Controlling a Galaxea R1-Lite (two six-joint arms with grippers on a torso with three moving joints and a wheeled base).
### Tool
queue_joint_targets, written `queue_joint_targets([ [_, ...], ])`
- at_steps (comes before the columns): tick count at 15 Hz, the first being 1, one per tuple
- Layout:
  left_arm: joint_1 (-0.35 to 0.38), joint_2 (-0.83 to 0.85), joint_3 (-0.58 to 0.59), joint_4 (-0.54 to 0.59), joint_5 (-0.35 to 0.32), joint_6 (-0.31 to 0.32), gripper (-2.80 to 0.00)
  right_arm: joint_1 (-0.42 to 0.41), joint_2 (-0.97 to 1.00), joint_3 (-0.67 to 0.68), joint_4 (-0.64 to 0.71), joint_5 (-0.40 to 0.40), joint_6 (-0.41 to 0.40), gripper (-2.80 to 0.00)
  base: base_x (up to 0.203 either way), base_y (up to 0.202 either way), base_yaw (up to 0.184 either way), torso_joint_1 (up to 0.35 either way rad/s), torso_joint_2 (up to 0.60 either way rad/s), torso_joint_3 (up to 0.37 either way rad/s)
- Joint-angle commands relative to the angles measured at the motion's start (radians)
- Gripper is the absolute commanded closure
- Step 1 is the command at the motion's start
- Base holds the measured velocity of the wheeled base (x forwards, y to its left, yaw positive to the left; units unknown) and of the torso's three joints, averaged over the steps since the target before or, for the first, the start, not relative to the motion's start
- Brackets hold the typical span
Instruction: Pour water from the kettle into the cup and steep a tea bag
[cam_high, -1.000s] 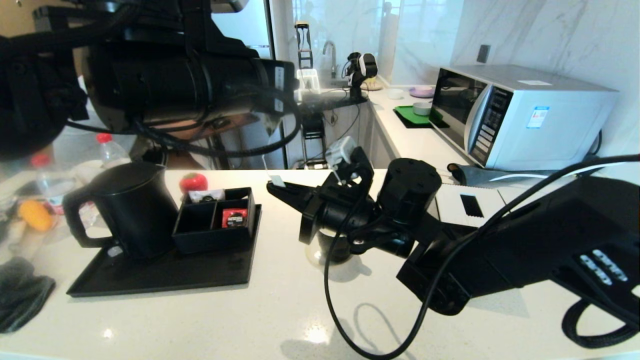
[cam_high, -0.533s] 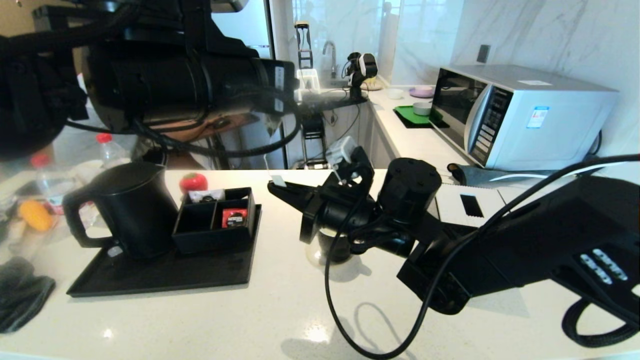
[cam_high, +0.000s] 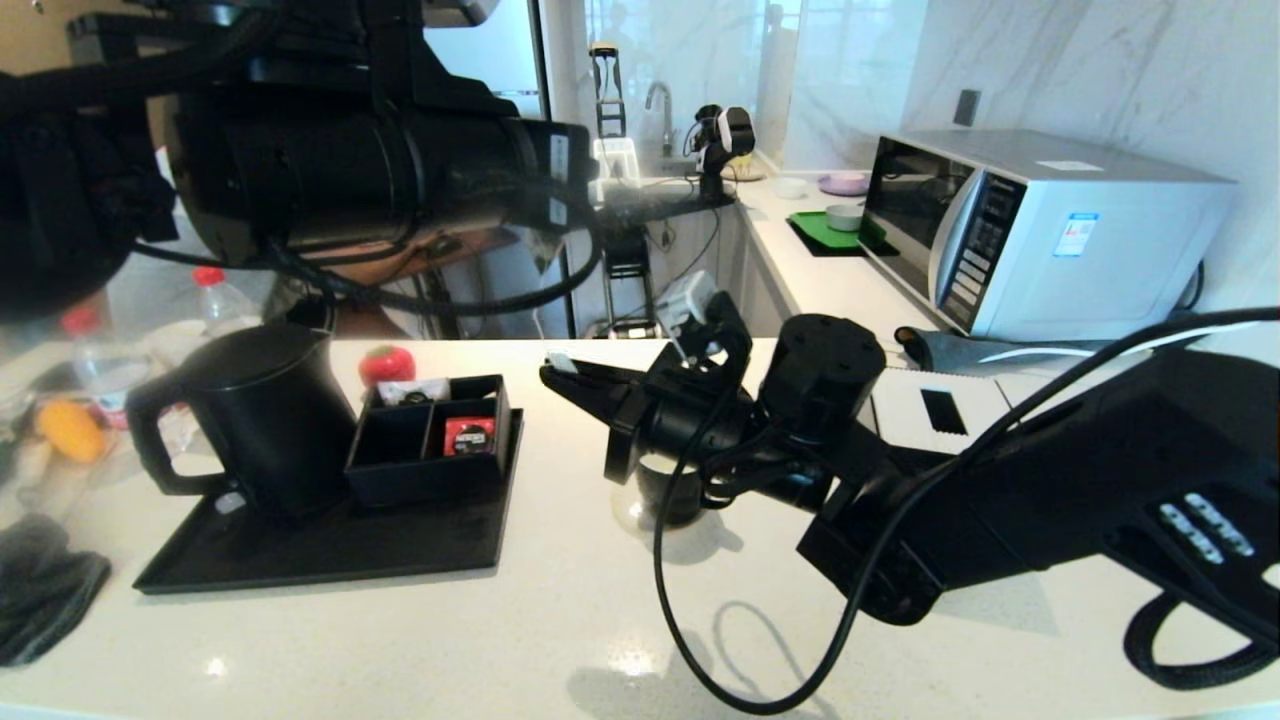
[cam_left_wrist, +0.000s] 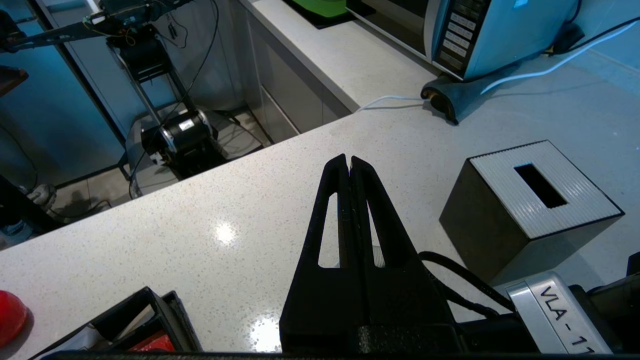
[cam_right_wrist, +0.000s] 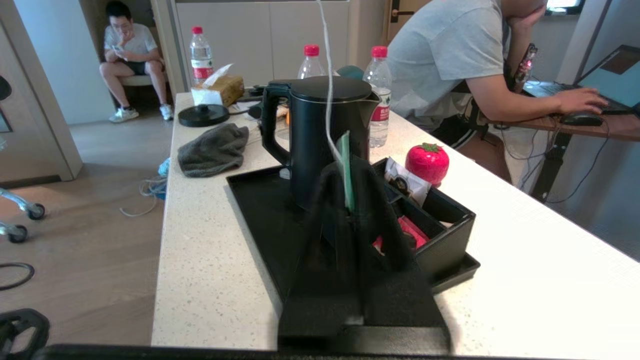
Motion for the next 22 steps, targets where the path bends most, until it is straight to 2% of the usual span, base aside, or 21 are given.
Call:
queue_joint_targets([
  [1,0.000,0.001,0.000,-0.001,0.001,0.000,0.00,0.000,0.000,0.000,-0.013,0.004,0.002,-2.80,0.000,0.000,0.000,0.000,0.00,0.000],
  [22,-0.001,0.001,0.000,-0.001,0.001,0.001,0.00,-0.002,-0.002,0.012,-0.019,0.004,-0.014,-2.80,0.000,0.000,0.000,0.000,0.00,0.000],
])
